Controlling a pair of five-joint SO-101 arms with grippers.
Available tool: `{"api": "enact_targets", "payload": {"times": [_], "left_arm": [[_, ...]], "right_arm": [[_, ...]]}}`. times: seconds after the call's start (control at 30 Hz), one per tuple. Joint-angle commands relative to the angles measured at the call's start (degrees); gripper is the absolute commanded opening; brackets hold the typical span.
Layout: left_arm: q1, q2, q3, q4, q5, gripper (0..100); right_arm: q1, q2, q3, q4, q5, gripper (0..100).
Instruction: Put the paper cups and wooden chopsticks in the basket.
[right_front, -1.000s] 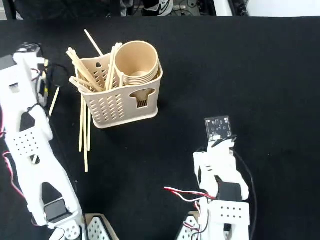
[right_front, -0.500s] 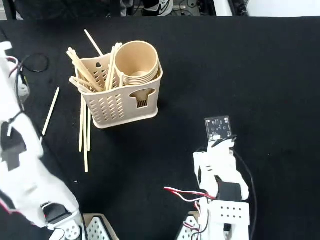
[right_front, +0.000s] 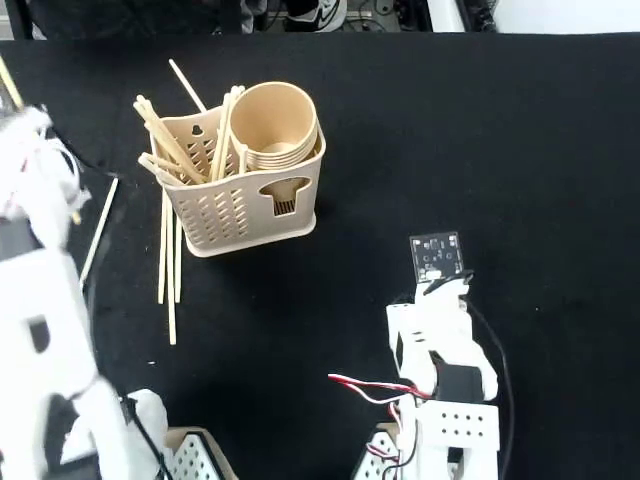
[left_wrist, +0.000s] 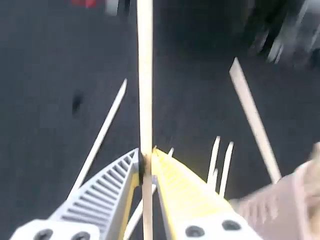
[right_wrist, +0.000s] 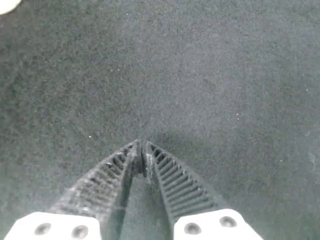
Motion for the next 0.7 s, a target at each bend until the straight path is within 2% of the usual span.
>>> {"api": "enact_targets", "payload": {"times": [0.0, 0.1, 0.23, 0.47, 0.67], "left_arm": [[3.21, -14.42, 13.58, -24.79, 0.35, 3], [6.2, -21.1, 19.74, -35.69, 0.35, 3], [10.59, -28.84, 22.46, -42.81, 0.44, 3], [21.93, -38.77, 25.27, -43.52, 8.26, 3], [26.68, -33.05, 32.57, -45.8, 8.53, 3]], "right_arm": [[-0.53, -0.57, -0.13, 0.18, 0.26, 1.2], [-0.53, -0.57, -0.13, 0.18, 0.26, 1.2], [-0.53, -0.57, -0.13, 0.18, 0.26, 1.2], [-0.53, -0.57, -0.13, 0.18, 0.26, 1.2], [-0.53, -0.57, -0.13, 0.18, 0.26, 1.2]]}}
